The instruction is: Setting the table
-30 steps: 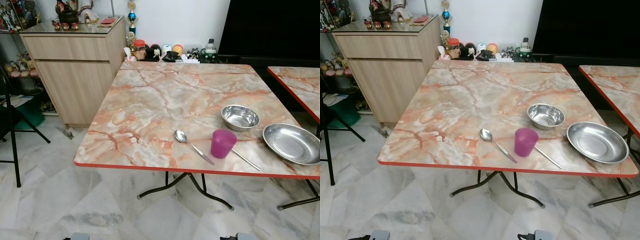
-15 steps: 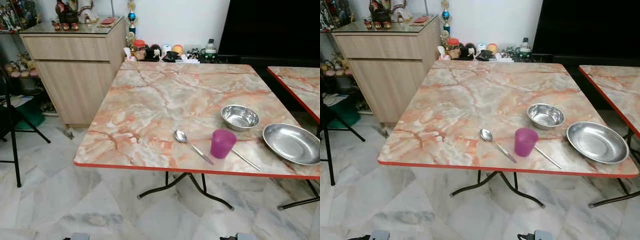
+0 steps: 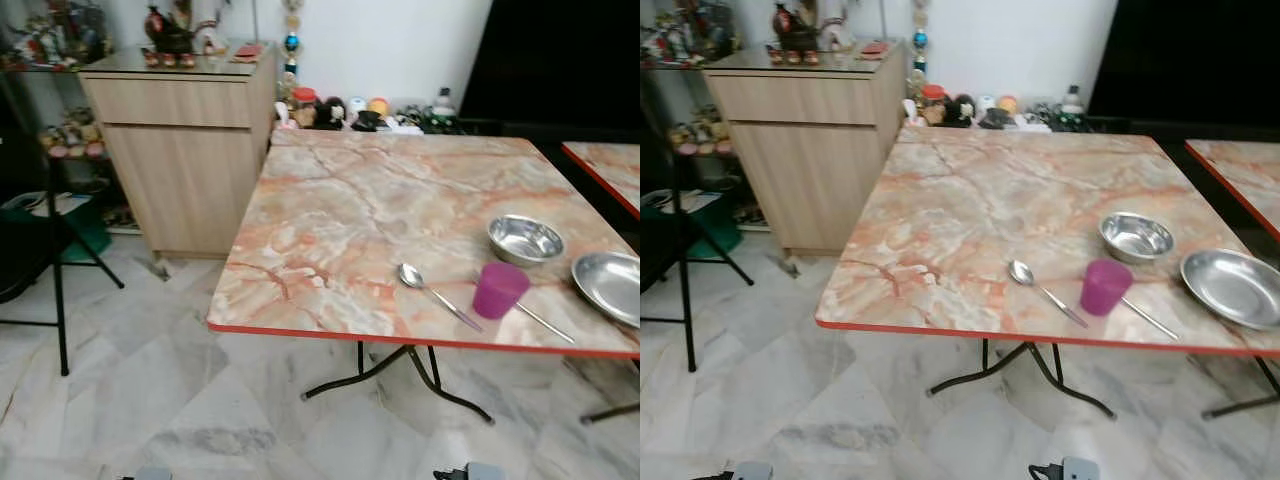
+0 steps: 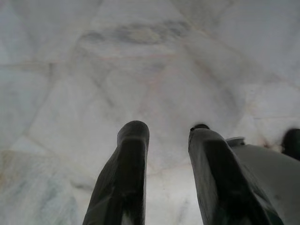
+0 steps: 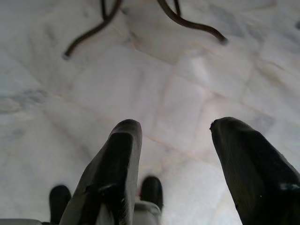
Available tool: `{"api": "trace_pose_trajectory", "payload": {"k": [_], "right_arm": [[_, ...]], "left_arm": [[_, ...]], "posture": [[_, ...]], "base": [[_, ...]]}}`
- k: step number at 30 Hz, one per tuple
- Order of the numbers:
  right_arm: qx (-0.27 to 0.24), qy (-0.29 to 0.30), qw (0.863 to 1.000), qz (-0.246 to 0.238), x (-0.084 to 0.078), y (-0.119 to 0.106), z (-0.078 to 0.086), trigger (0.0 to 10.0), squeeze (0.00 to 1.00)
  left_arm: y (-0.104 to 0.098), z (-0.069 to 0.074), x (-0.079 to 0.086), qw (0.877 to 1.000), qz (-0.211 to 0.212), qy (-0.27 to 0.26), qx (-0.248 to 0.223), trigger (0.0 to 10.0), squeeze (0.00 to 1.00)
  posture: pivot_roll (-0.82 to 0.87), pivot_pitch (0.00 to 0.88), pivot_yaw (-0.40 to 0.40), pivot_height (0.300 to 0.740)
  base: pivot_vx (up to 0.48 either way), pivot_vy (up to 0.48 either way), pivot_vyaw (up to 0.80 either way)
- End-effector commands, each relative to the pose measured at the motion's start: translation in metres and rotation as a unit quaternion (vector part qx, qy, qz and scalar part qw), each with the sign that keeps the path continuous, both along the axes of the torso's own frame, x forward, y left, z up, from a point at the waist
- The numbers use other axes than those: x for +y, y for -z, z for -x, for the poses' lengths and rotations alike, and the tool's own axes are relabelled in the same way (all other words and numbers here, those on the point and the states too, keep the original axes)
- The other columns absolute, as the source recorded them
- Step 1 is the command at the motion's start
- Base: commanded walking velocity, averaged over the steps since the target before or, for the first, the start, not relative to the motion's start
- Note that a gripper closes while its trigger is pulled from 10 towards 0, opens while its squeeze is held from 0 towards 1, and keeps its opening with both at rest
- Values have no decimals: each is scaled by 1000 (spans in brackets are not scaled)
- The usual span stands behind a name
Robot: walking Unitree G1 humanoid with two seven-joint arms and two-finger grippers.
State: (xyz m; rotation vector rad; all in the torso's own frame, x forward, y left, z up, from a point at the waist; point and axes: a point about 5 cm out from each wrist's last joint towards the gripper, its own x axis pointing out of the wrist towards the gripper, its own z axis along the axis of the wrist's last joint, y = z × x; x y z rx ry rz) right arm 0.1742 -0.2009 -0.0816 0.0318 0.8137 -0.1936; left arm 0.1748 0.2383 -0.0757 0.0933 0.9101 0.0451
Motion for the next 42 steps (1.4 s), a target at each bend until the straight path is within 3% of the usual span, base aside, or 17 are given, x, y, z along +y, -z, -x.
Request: {"api": "trace_pose_trajectory", "payload": {"k": [1,7,42], "right_arm": [[-17,94,989,-115,-1,-7,-20,10000,0],[-17,93,989,-116,0,-7,-20,10000,0],[-20,89,989,-113,-2,-8,-21,10000,0]], "left_arm": [[-3,-28,-45,999,13,43,6,10000,0],[-3,-29,-44,998,4,55,2,10000,0],[-3,-28,-48,998,10,58,2,10000,0]], "posture": [[41,82,-50,740],[41,82,-49,740],[39,87,-55,740]], "base": [[0,0,0],[0,-141,0],[0,-472,0]]}}
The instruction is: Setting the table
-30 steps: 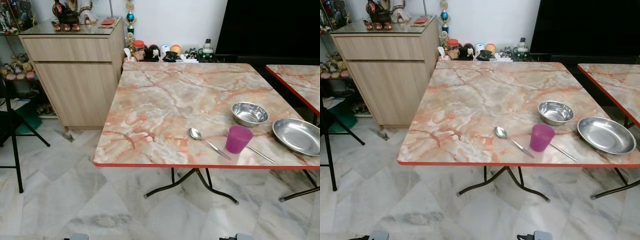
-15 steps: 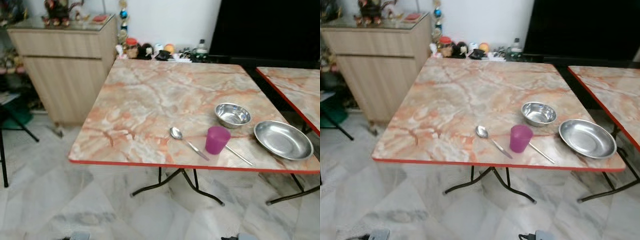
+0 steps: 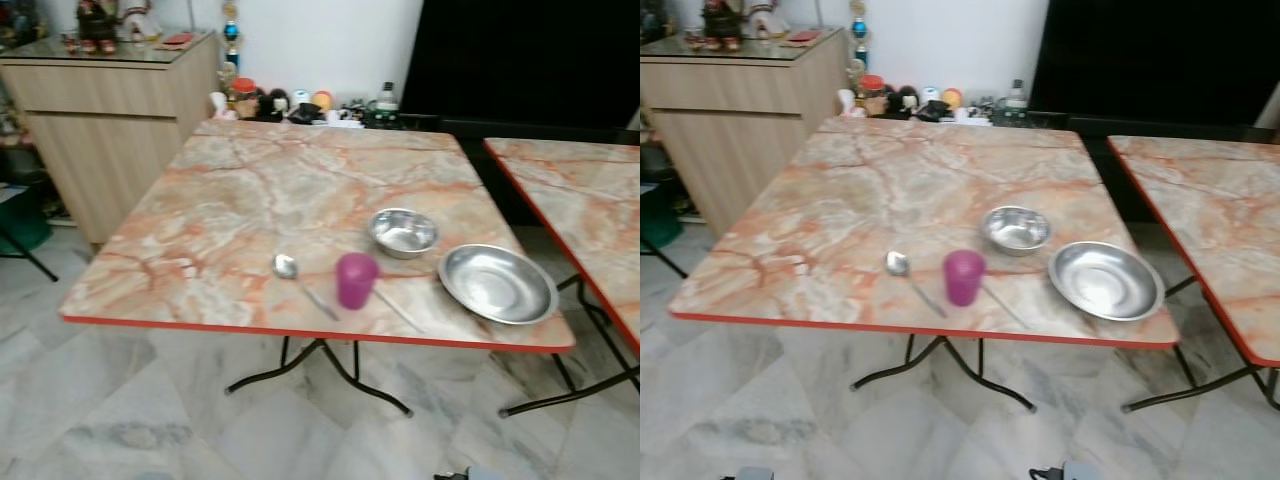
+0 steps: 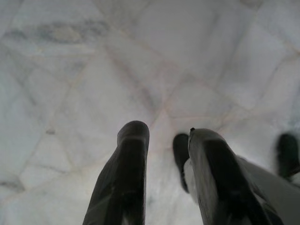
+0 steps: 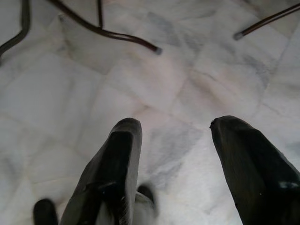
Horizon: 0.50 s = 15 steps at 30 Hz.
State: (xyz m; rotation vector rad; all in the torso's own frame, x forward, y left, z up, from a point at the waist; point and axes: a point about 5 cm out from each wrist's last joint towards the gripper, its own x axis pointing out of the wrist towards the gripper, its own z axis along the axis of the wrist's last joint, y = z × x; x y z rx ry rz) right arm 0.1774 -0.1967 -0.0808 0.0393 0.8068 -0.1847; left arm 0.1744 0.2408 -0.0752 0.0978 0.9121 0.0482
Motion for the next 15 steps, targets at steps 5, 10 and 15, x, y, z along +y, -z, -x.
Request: {"api": "trace_pose_trajectory", "payload": {"k": [5,10,15], "right_arm": [[-16,87,990,-106,-6,-7,-18,10000,0],[-16,81,991,-104,-6,-8,-19,10000,0],[-17,79,991,-102,-6,-8,-19,10000,0]], "left_arm": [[-2,-28,-51,998,18,52,5,10000,0],[-1,-28,-52,999,18,52,2,10000,0],[-1,-27,-53,999,22,47,5,10000,0]], "posture": [[37,89,-55,740],[36,91,-58,740],[34,90,-58,740]], "base": [[0,-247,0],[0,0,0],[0,0,0]]}}
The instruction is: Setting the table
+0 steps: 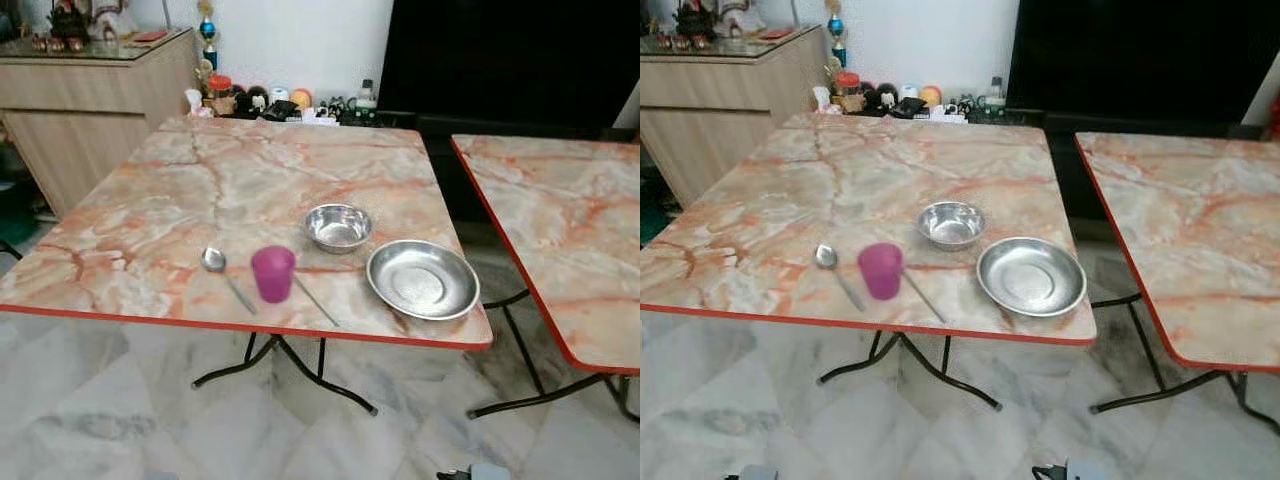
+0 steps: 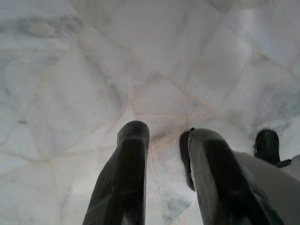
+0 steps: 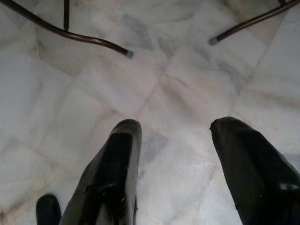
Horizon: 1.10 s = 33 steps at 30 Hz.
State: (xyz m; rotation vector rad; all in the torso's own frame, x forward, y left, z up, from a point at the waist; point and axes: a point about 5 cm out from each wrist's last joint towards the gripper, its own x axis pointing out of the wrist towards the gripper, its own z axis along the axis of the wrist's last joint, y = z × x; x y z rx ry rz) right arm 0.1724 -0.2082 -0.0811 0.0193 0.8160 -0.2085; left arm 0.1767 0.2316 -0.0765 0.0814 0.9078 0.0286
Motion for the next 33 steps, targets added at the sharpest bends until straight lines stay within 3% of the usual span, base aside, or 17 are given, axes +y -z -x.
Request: {"api": "trace_pose_trajectory", "payload": {"k": [1,17,33], "right_arm": [[-24,72,991,-114,6,-8,-24,10000,0],[-48,49,994,-87,1,-17,-37,10000,0],[-29,40,996,-72,-1,-14,-33,10000,0]], "left_arm": [[-2,-25,-43,999,11,42,7,10000,0],[0,-23,-50,999,27,43,8,10000,0],[0,-22,-50,999,29,40,9,10000,0]], "posture": [[32,89,-58,740],[9,91,-69,740],[6,91,-71,740]], "base": [[0,0,0],[0,0,0],[0,0,0]]}}
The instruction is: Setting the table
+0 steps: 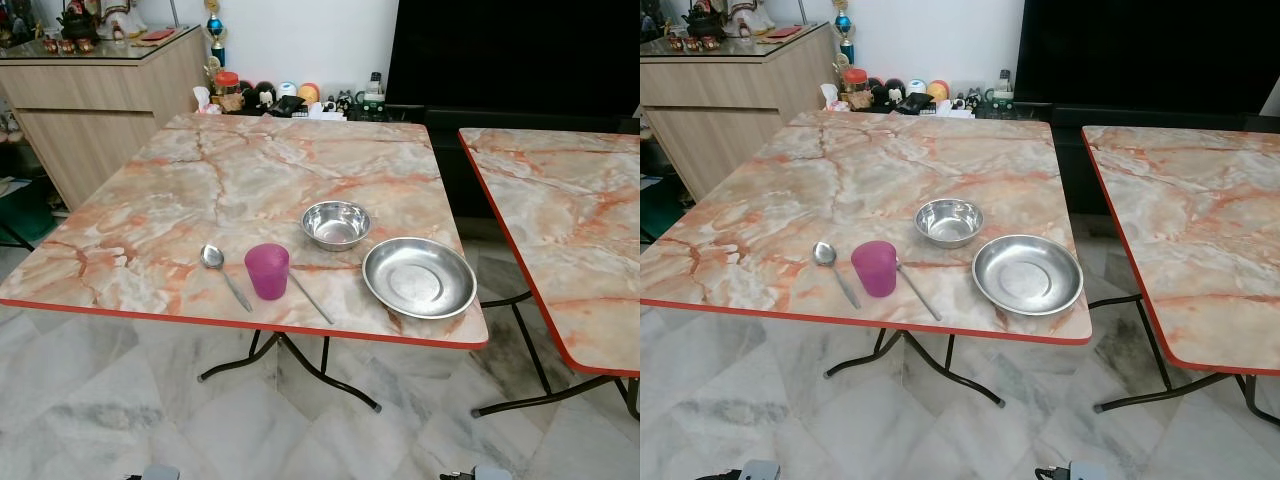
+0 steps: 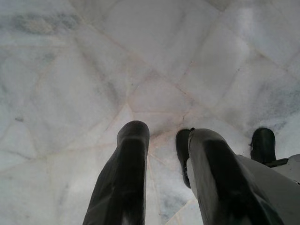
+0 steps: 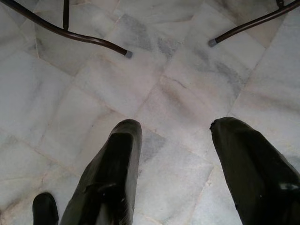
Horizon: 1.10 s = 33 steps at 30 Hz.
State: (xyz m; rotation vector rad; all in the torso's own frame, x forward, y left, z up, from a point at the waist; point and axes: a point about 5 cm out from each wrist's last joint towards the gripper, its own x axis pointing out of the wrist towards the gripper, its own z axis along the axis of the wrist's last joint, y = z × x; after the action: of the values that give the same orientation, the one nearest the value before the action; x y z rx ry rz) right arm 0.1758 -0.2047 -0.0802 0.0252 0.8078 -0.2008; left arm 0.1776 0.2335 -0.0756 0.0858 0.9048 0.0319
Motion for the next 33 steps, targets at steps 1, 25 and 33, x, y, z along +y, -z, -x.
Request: {"api": "trace_pose_trajectory", "payload": {"k": [1,25,33], "right_arm": [[-25,42,996,-69,-4,-13,-30,10000,0],[-5,57,995,-85,0,-5,-16,10000,0],[-4,56,994,-89,1,-5,-17,10000,0]], "left_arm": [[1,-21,-52,999,32,41,11,10000,0],[-3,-27,-47,998,57,27,3,10000,0],[-3,-27,-47,998,53,28,1,10000,0]], "posture": [[6,91,-71,740],[10,45,-54,740],[10,33,-52,740]], "base": [[0,0,0],[0,0,0],[0,0,0]]}}
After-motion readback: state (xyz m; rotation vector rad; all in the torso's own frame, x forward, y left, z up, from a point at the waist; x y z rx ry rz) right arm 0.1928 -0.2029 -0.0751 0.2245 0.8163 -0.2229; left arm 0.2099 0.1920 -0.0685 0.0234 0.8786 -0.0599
